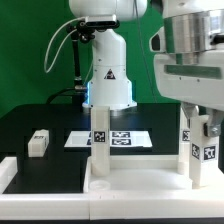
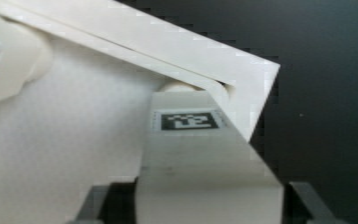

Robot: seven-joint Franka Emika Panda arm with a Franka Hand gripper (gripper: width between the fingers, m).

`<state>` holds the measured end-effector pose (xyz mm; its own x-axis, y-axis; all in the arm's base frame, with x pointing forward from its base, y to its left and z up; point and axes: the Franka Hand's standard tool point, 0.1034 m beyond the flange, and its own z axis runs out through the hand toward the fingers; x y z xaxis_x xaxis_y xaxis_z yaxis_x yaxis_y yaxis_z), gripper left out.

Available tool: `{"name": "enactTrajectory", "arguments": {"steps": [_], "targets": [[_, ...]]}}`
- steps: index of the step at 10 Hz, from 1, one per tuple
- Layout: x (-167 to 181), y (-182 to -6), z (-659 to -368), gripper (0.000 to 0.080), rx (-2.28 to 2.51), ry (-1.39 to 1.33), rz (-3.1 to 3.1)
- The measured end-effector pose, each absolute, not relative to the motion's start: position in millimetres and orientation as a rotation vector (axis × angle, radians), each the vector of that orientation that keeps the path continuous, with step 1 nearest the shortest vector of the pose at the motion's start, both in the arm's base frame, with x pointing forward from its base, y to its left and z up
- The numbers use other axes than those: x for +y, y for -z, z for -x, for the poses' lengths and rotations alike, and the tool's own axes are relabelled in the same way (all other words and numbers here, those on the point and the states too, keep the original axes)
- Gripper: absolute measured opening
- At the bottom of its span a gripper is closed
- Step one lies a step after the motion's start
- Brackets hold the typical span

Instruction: Assemble desk

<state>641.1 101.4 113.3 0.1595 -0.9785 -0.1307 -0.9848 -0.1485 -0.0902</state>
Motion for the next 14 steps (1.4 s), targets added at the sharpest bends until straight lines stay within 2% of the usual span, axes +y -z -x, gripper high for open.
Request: {"name": "enactTrajectory", "arguments": {"steps": [3,4,5,7,11,14], "targets": [[103,-112.6,-641,0.0291,1.944,-0.055,2.268],[103,-111.8,-641,0.0463,1.902,-0.050,2.305],[104,-110.3,-641,0.0606,1.652,-0.030,2.488],[112,-105.6,-636,0.0636,1.323,-0.026,2.676],[108,-106.1,-637,0.0649,0.993,0.012,2.824],[115,-115.1,-644,0.0649,0.166,0.017,3.028]]}}
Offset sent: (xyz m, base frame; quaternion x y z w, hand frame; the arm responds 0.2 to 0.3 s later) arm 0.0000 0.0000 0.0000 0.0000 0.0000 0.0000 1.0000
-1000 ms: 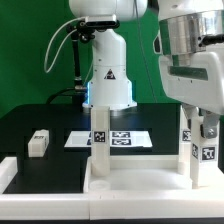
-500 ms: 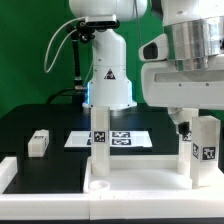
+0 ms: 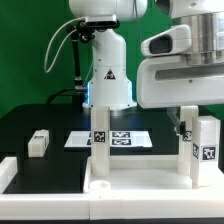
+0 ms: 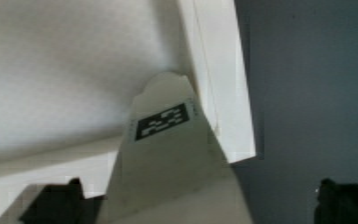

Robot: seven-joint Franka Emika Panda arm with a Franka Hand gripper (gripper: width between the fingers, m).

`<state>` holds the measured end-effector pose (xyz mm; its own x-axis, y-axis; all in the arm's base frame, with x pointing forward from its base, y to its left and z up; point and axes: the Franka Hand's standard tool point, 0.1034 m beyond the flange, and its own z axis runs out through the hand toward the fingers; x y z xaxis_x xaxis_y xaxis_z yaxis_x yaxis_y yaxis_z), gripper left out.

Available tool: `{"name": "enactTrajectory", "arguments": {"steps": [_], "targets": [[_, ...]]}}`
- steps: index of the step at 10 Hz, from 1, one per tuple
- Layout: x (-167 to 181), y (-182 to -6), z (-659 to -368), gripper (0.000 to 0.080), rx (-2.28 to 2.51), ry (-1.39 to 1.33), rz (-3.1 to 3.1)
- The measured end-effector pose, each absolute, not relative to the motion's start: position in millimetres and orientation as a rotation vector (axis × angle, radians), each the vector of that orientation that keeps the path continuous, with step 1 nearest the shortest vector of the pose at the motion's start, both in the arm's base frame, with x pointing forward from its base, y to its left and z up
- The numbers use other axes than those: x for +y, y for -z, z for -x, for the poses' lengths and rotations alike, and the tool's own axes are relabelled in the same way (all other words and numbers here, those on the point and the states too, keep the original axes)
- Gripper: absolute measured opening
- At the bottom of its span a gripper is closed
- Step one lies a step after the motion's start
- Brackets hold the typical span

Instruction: Assemble desk

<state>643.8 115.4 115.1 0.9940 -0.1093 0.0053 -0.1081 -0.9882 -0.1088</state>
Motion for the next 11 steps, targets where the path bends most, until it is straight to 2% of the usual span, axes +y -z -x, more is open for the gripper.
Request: {"name": "enactTrajectory", "arguments": {"steps": [2,4,5,7,11], "targets": [[113.7,-114.2,-644.7,0.0649,0.202,0.024,3.027],[113.4,-114.2,-644.8,0.0386,0.233,0.023,3.025],[110.1,-113.2,-644.2,0.0293,0.352,0.014,3.021],[108.6,-112.9,-644.6,0.0293,0.584,0.005,2.985],[103.9,-111.1,-645.3,0.0293,1.607,-0.020,2.554]]}}
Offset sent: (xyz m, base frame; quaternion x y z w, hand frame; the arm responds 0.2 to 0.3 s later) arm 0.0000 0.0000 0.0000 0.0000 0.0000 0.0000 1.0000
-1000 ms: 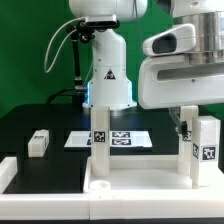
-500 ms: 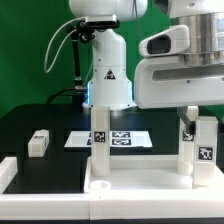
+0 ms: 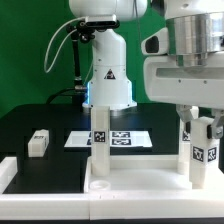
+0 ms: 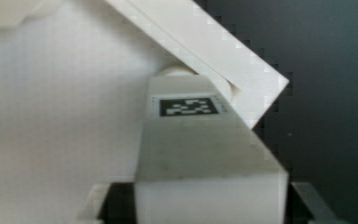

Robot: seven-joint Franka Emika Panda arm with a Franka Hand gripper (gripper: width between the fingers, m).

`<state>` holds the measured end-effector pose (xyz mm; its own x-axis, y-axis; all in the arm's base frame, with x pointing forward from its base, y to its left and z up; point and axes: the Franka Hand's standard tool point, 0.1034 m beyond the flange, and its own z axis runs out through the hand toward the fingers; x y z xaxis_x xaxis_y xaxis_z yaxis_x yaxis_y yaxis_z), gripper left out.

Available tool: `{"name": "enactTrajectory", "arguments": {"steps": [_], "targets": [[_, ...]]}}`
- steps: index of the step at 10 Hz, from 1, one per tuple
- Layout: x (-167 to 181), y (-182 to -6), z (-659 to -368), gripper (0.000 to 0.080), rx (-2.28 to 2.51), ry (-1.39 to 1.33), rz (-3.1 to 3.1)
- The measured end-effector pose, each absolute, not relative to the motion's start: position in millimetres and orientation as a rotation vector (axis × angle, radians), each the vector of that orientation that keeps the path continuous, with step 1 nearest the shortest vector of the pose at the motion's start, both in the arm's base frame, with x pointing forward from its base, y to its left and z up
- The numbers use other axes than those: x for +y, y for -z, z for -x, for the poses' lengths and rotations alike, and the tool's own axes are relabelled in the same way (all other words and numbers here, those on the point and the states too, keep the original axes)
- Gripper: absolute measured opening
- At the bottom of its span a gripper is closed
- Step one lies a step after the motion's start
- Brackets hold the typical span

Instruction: Assemble desk

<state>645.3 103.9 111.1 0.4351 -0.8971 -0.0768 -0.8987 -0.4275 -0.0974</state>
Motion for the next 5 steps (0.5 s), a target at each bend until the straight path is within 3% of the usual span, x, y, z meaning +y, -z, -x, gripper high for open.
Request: {"name": "enactTrajectory", "arguments": {"steps": [1,4,5], "targets": [[105.3,-110.8,-644.4,0.0294,1.901,-0.061,2.314],[105.4,-110.8,-643.1,0.0294,2.130,-0.083,2.094],[104.8,-110.5,-643.4,0.0368,2.100,-0.078,2.123]]}}
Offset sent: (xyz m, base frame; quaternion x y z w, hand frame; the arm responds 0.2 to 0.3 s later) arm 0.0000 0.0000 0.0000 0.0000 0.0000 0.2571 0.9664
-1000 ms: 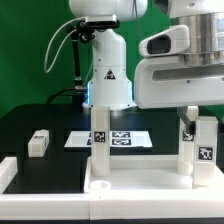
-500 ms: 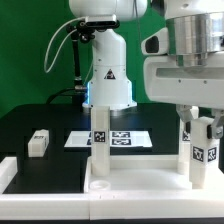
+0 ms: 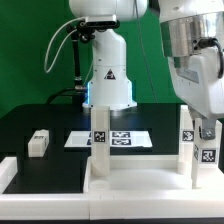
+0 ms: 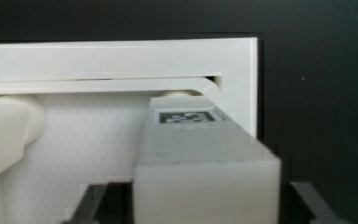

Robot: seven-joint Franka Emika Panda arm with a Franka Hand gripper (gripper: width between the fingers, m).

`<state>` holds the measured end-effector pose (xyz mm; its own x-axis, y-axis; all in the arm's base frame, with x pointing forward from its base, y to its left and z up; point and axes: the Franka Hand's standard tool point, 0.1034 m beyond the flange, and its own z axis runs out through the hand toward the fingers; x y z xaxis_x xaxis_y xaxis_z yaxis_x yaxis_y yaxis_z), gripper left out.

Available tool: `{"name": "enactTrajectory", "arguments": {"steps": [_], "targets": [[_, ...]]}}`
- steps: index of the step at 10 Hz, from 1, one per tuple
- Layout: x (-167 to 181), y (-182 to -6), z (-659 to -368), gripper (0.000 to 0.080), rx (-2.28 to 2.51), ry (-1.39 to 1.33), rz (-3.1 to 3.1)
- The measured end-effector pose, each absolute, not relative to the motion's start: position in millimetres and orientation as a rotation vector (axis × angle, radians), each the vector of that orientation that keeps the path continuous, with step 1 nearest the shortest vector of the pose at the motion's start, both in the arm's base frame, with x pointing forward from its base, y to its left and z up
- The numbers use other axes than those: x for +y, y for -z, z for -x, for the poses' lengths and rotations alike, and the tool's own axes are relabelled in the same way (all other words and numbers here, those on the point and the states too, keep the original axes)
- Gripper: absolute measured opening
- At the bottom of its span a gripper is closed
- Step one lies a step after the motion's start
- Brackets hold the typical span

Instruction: Assemble desk

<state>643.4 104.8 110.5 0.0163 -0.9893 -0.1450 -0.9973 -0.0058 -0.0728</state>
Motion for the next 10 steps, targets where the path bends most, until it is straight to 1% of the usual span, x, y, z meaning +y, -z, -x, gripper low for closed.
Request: {"name": "enactTrajectory", "arguments": {"steps": [1,2,3,4,5,8,10], "targets": [[106,-109.7,-643,0.0368,1.993,-0.060,2.227],[111,-107.5,-642,0.0548,1.809,-0.041,2.380],[118,-105.9,-640,0.0625,1.658,-0.036,2.485],[121,-105.1,-638,0.0625,1.461,-0.030,2.605],[126,-104.5,-636,0.0644,1.387,-0.022,2.652],[121,-103.9,-637,0.0649,1.132,0.000,2.773],[115,-104.7,-640,0.0649,0.605,0.044,2.963]]}}
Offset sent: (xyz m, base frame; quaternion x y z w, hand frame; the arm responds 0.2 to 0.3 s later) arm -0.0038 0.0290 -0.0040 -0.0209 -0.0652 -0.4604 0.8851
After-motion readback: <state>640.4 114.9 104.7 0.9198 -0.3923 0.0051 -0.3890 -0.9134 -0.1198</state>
